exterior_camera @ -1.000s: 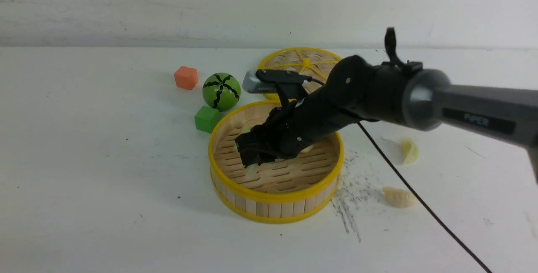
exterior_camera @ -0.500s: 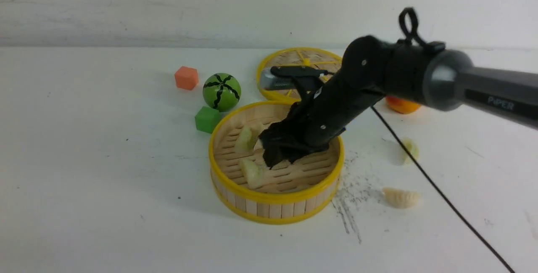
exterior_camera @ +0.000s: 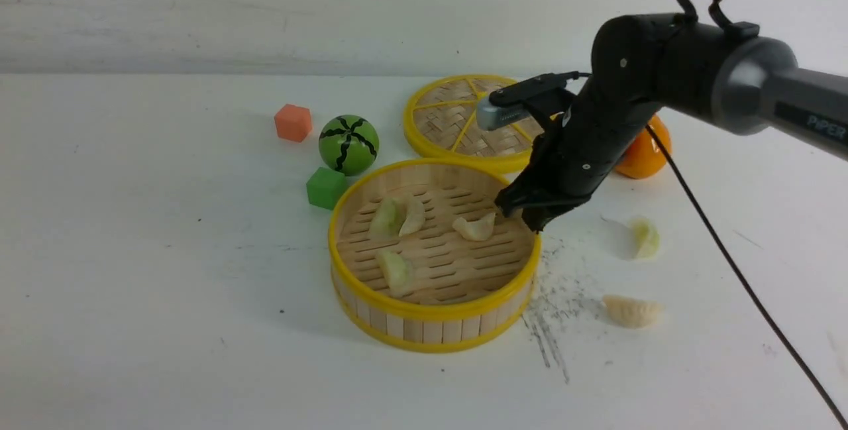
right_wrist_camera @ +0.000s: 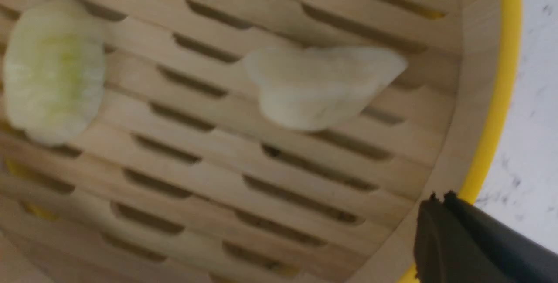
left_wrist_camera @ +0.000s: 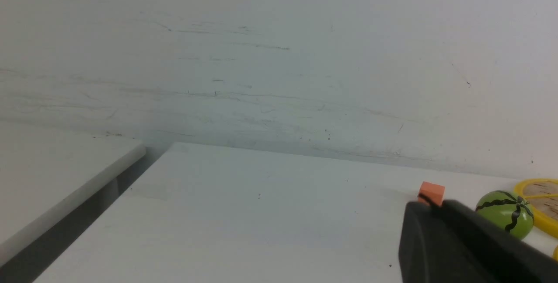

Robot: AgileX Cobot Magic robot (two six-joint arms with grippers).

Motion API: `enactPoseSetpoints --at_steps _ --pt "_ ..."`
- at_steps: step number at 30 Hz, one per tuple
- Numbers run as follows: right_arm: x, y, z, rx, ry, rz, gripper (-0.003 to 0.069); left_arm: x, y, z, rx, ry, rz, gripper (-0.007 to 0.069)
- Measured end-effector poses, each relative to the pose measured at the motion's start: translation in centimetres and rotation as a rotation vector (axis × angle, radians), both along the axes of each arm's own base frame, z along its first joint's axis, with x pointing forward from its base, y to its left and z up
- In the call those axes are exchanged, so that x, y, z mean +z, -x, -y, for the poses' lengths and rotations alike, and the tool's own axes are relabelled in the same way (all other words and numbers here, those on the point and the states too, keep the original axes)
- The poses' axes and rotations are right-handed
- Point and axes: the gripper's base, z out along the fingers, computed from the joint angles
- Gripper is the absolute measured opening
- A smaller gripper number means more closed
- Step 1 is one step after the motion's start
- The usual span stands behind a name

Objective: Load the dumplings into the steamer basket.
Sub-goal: Use the right arm to grab a dumpling

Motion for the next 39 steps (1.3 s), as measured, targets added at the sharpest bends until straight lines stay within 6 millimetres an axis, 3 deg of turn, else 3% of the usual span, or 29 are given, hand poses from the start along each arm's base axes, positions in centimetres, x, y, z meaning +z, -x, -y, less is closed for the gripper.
enactPoseSetpoints --at_steps 9,20,25,34,39 --pt "-0.6 -0.7 -1.3 0.031 -0.131 0.036 -0.0022 0.0 0.0 -0.1 0.007 0.000 -0.003 0.0029" --pt "-2.7 -1.3 -1.7 0.044 -0.126 0.028 -0.0017 -0.1 0.0 -0.2 0.021 0.002 -0.010 0.0038" --pt "-2.7 -1.7 -1.9 0.083 -0.111 0.089 -0.0013 -0.1 0.0 -0.2 0.021 0.000 -0.009 0.0038" --pt "-2.2 -1.9 -4.8 0.244 -0.067 0.329 -0.0002 -0.1 0.0 -0.2 0.024 -0.002 -0.009 0.0041" --pt "-2.2 -1.2 -6.5 0.324 -0.046 0.357 0.0002 -0.1 0.0 -0.3 0.030 -0.001 -0.011 0.0046"
